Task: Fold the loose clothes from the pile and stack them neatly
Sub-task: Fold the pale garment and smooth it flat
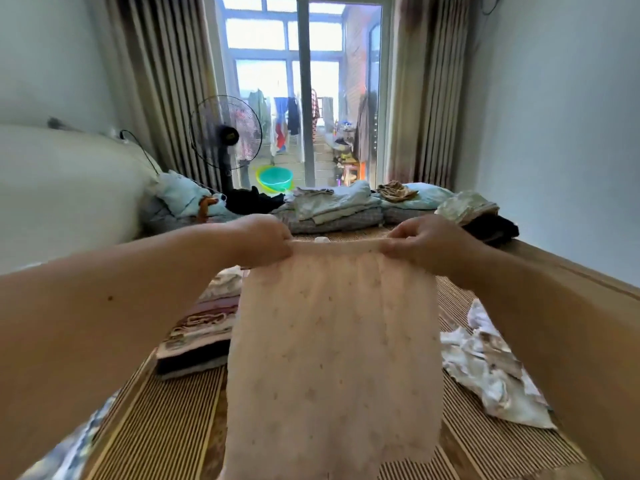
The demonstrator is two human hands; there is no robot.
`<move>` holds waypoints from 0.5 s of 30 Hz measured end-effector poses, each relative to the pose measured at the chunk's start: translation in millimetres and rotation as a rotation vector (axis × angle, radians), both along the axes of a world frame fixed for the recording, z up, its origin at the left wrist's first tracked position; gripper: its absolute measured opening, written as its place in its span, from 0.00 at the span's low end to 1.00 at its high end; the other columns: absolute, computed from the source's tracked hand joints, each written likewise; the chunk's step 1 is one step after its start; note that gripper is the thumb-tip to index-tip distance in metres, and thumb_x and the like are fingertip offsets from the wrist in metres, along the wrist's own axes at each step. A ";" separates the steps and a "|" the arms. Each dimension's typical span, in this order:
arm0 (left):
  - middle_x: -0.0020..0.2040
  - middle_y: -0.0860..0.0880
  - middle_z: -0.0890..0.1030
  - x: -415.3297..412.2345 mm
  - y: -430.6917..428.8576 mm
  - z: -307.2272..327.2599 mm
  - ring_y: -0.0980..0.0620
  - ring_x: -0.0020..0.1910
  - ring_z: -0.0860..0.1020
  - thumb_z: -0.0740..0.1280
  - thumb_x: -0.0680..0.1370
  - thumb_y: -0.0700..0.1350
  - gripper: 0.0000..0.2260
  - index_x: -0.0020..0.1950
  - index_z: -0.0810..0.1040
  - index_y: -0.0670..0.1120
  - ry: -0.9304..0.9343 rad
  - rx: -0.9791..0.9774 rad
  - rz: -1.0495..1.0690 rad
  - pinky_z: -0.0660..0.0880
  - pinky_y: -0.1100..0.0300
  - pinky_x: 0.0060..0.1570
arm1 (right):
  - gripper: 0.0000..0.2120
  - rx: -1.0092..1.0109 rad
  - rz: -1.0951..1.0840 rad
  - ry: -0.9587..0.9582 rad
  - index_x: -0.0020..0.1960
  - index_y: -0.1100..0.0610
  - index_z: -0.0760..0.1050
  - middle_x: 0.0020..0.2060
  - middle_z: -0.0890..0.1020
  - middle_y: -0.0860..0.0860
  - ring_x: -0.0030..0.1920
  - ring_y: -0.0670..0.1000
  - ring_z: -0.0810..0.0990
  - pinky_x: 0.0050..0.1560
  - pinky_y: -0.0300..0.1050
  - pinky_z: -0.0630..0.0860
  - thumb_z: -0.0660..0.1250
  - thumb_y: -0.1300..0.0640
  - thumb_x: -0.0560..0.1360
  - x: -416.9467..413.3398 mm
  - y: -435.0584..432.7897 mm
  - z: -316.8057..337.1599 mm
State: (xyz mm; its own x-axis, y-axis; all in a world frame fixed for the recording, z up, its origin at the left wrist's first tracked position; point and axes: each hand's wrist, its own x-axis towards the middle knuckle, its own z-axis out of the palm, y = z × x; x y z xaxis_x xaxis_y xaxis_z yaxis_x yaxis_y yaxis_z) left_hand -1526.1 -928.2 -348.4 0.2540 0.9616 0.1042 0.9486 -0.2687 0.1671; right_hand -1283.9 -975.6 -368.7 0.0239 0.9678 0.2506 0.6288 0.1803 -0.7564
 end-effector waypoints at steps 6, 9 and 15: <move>0.22 0.49 0.75 -28.8 -26.1 -25.4 0.51 0.21 0.74 0.66 0.71 0.42 0.03 0.36 0.75 0.45 -0.434 -0.385 0.264 0.73 0.64 0.29 | 0.01 -0.161 -0.081 0.237 0.39 0.59 0.82 0.33 0.81 0.53 0.32 0.51 0.77 0.33 0.43 0.74 0.73 0.61 0.67 -74.0 -1.9 -36.2; 0.23 0.52 0.76 -26.4 -36.3 -32.0 0.54 0.22 0.74 0.64 0.73 0.47 0.06 0.38 0.75 0.47 -0.515 -0.550 0.248 0.71 0.65 0.34 | 0.04 -0.253 0.104 0.437 0.46 0.61 0.80 0.34 0.78 0.54 0.29 0.48 0.77 0.29 0.41 0.76 0.71 0.61 0.72 -104.1 -10.8 -41.0; 0.37 0.49 0.82 -34.7 -50.1 -16.7 0.53 0.34 0.81 0.57 0.78 0.50 0.12 0.45 0.76 0.45 -0.808 -0.799 0.057 0.69 0.61 0.36 | 0.23 -0.318 0.349 0.282 0.62 0.55 0.72 0.51 0.81 0.54 0.49 0.52 0.83 0.45 0.46 0.82 0.75 0.57 0.70 -111.5 -16.0 -23.5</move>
